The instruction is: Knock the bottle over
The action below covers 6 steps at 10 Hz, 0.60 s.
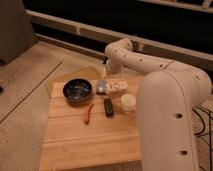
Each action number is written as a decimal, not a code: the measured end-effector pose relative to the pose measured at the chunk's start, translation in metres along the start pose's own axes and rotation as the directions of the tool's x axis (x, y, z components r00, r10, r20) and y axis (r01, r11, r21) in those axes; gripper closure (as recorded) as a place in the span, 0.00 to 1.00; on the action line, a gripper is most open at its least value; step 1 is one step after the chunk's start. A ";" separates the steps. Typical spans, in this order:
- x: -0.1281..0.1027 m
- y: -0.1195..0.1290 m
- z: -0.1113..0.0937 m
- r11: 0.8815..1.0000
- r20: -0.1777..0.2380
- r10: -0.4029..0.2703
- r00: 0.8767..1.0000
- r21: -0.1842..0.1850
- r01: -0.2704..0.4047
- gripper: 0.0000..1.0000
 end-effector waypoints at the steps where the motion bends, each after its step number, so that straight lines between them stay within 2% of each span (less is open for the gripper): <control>1: 0.010 -0.004 -0.003 1.000 -0.003 0.011 1.000 0.006 -0.011 0.35; 3: 0.020 -0.010 -0.007 1.000 -0.001 0.026 1.000 0.013 -0.026 0.35; 6: 0.019 -0.006 -0.007 1.000 -0.002 0.022 1.000 0.008 -0.022 0.35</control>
